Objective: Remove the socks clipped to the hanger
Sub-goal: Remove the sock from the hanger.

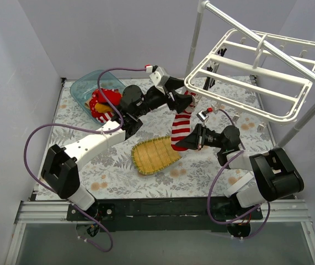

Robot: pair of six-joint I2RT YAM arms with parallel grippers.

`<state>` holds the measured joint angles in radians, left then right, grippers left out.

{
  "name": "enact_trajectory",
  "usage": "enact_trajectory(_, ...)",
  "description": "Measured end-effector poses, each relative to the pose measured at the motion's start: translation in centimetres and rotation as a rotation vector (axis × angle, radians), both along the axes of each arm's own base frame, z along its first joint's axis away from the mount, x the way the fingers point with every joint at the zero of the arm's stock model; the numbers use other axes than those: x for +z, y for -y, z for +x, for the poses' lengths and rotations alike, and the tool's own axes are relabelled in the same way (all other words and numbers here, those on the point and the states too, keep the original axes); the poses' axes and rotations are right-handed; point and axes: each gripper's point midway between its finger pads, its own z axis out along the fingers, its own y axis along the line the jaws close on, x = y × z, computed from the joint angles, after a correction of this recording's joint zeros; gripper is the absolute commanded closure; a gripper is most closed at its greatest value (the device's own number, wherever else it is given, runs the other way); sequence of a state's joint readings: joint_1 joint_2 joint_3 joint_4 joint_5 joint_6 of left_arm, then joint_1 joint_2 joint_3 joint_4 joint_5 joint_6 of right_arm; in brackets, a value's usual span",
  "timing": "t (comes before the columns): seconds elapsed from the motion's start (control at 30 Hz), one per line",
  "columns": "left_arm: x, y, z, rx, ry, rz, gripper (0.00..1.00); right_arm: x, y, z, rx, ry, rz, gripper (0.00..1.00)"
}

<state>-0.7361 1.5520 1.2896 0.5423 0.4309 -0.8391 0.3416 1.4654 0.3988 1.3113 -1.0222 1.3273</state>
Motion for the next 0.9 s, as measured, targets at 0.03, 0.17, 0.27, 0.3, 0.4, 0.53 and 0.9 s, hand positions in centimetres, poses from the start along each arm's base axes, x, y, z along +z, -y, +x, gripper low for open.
enact_trajectory(0.03, 0.0, 0.1, 0.1, 0.002, -0.001, -0.006, 0.29, 0.0, 0.0, -0.1, 0.001, 0.002, 0.000, 0.99)
enact_trajectory(0.17, 0.4, 0.3, 0.7, 0.016, 0.008, -0.044, 0.31, 0.3, 0.1, -0.3, 0.004, 0.018, 0.003, 0.99)
enact_trajectory(0.27, 0.6, 0.3, 1.0, 0.025, 0.012, -0.067, 0.32, 0.5, 0.1, -0.5, 0.008, 0.035, 0.005, 0.99)
enact_trajectory(0.3, 0.7, 0.3, 1.1, 0.029, 0.014, -0.077, 0.33, 0.6, 0.1, -0.5, 0.008, 0.043, 0.006, 0.99)
enact_trajectory(0.4, 1.2, 0.2, 1.2, 0.034, 0.018, -0.101, 0.35, 0.8, 0.3, -0.9, 0.011, 0.065, 0.007, 0.99)
enact_trajectory(0.53, 2.3, 0.0, 1.0, 0.028, 0.025, -0.144, 0.51, 0.7, 0.4, -1.2, 0.016, 0.086, 0.005, 0.99)
enact_trajectory(0.9, 2.1, 0.3, 1.0, 0.011, -0.020, -0.169, 1.00, 0.4, 0.6, -1.9, 0.018, 0.105, -0.001, 0.99)
